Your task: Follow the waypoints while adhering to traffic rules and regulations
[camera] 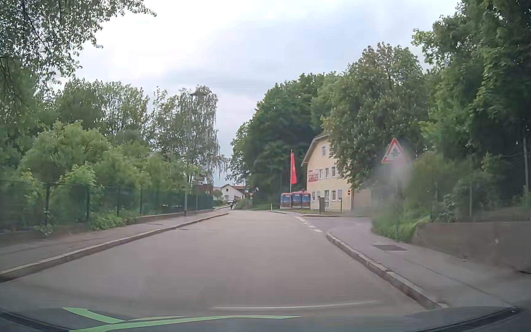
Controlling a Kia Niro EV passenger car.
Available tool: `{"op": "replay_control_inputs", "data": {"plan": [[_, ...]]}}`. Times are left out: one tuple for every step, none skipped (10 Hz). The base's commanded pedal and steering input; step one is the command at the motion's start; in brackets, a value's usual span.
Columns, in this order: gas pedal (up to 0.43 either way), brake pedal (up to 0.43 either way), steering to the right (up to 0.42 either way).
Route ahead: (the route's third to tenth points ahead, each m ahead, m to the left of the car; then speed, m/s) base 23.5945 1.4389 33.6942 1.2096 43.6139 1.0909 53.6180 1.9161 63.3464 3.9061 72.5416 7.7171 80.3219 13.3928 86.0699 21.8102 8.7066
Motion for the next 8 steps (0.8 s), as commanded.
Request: {"op": "replay_control_inputs", "data": {"plan": [[0.098,0.000,0.004],[0.098,0.000,0.004],[0.098,0.000,0.004],[0.098,0.000,0.004],[0.098,0.000,0.004],[0.098,0.000,0.004],[0.098,0.000,0.004],[0.098,0.000,0.004]]}}
